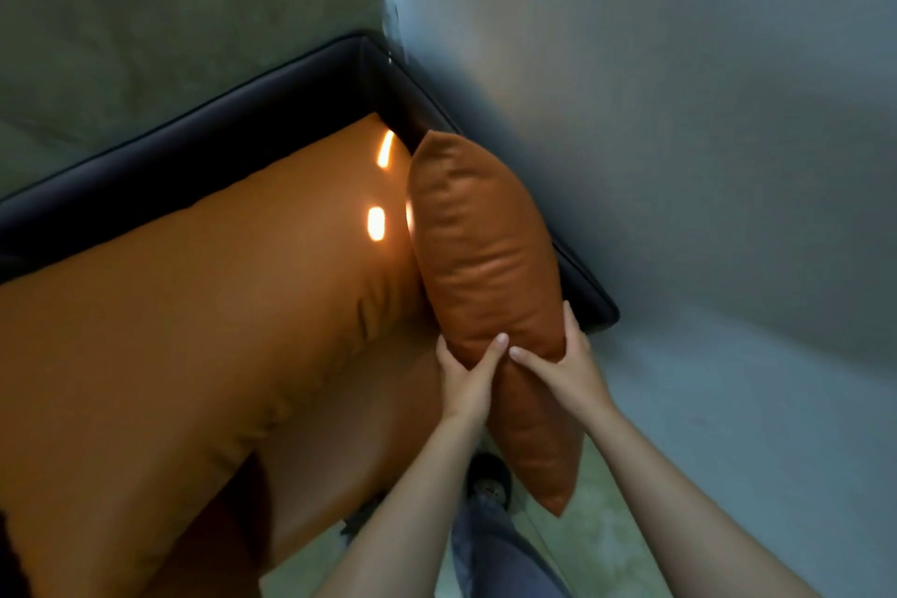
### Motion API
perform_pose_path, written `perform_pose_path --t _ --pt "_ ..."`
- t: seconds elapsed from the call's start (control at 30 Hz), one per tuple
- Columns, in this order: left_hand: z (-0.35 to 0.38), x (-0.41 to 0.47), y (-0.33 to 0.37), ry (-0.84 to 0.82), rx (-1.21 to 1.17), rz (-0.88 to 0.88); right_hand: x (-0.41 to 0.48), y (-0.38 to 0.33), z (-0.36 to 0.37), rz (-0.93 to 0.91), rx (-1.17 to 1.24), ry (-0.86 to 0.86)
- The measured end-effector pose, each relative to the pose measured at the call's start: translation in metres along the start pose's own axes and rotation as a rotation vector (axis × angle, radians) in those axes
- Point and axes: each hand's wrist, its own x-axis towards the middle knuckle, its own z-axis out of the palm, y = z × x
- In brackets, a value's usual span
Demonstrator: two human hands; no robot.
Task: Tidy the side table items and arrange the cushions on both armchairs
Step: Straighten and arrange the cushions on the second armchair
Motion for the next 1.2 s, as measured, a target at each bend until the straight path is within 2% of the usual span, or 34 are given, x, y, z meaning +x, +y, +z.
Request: perform_pose_path --t 0.2,0.37,0.7,0.9,1.0,1.07,1.2 --pt "0.008 -0.01 -0.044 -0.003 -0.029 -0.091 -0.018 0.041 -0.005 0.031 -0.061 -0.015" --pt "0.004 -0.024 -0.062 -0.005 0.013 -0.052 -0.044 0.052 -0.001 0.045 -0.024 0.02" --pt "0.014 -0.046 -0.08 -0.04 0.047 -0.124 -0.071 0.06 -0.013 0.111 -0.072 0.101" --pt "0.017 -0.054 -0.105 -0.068 0.087 -0.297 -0.085 0.092 -0.011 0.223 -0.126 0.089" --pt "0.014 -0.047 -0.108 -0.09 -0.012 -0.347 -0.077 0.097 -0.004 0.224 -0.179 0.068" --pt "0.011 -0.035 -0.107 -0.088 -0.076 -0.332 -0.064 0.095 0.004 0.175 -0.205 0.054" --pt "0.002 -0.003 -0.089 -0.066 -0.104 -0.249 -0.029 0.085 0.024 0.125 -0.104 0.033"
